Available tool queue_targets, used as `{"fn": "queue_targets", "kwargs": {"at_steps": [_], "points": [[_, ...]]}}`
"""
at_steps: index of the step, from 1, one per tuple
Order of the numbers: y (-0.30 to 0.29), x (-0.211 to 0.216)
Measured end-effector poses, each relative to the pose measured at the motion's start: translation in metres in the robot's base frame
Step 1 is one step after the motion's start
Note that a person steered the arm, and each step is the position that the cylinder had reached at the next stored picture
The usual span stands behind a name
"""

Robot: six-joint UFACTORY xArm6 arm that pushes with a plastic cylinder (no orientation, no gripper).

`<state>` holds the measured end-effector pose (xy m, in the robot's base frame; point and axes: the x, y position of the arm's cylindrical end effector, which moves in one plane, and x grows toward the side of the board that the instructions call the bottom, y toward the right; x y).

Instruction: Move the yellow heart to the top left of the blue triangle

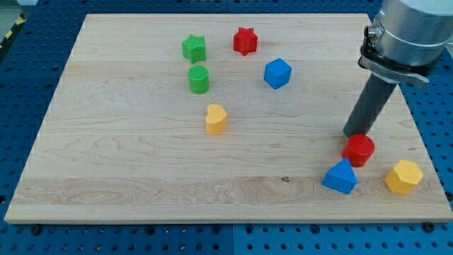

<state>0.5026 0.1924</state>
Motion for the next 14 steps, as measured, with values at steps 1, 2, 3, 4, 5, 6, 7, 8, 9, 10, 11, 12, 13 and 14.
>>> {"fn": "queue_targets", "kwargs": {"at_steps": [1, 2, 3, 4, 5, 6, 7, 8, 9, 10, 11, 12, 13, 14], "points": [[0.0, 0.011], [-0.007, -0.008], [-0.06, -0.05], [-0.126, -0.061], [-0.188, -0.062], [-0.251, -0.065], [-0.261, -0.062], [-0.261, -0.05], [-0.261, -0.023], [-0.261, -0.02], [-0.255, -0.021], [-0.242, -0.021], [-0.229, -0.021], [-0.214, -0.021]]}}
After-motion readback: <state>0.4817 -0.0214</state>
